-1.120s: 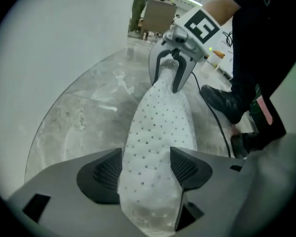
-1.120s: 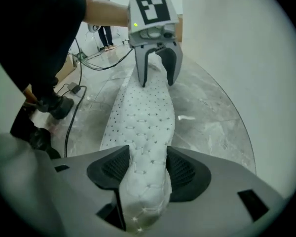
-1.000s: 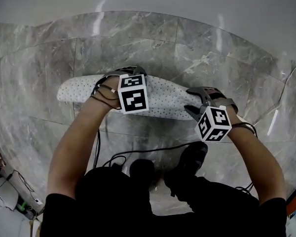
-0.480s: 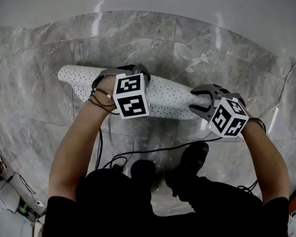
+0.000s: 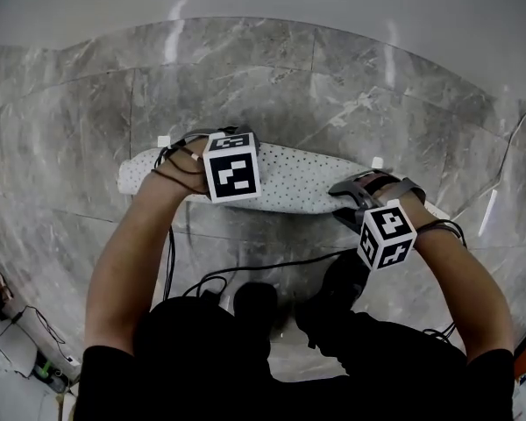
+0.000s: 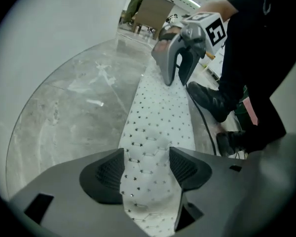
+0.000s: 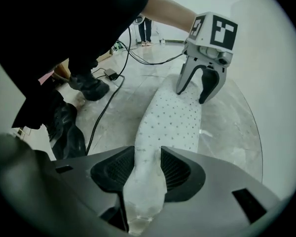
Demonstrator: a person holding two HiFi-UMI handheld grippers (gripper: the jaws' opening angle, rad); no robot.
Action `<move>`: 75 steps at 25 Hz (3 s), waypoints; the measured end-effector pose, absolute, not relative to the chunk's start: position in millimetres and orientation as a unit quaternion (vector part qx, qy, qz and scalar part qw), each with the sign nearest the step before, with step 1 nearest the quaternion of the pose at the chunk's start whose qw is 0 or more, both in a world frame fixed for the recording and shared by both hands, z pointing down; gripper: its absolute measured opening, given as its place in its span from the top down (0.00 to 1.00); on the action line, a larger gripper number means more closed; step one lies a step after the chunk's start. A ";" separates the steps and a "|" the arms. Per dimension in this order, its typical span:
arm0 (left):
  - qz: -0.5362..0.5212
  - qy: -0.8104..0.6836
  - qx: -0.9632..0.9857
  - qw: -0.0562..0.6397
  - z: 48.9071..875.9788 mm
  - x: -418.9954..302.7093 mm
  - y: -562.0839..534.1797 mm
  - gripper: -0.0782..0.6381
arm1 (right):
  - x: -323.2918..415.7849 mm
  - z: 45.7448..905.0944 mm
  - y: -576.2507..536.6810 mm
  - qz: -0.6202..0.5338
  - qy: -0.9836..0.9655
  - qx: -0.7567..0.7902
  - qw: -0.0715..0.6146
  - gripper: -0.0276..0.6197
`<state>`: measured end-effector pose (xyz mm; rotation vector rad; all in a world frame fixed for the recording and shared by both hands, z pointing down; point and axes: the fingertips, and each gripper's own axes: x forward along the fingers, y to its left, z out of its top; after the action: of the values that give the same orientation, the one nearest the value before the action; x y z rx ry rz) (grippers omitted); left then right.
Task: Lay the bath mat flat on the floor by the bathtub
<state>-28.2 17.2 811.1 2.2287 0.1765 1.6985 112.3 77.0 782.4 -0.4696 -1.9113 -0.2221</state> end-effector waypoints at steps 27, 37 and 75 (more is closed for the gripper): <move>0.603 0.076 0.781 0.142 808.6 -26.5 18.4 0.50 | 133.5 788.2 -19.9 0.251 -0.828 0.008 0.502 0.89; 0.575 0.034 0.802 0.159 792.9 -23.4 -6.9 0.48 | 125.4 761.6 -2.7 0.145 -0.851 -0.079 0.499 0.92; 0.676 -0.165 0.713 -0.093 735.8 -44.2 -186.8 0.87 | 120.9 686.5 -182.8 -0.032 -0.865 0.227 0.445 0.92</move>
<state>-44.2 -186.8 735.8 2.3809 -0.5502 2.2576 120.9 -182.8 686.5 0.5636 -2.1441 -0.0794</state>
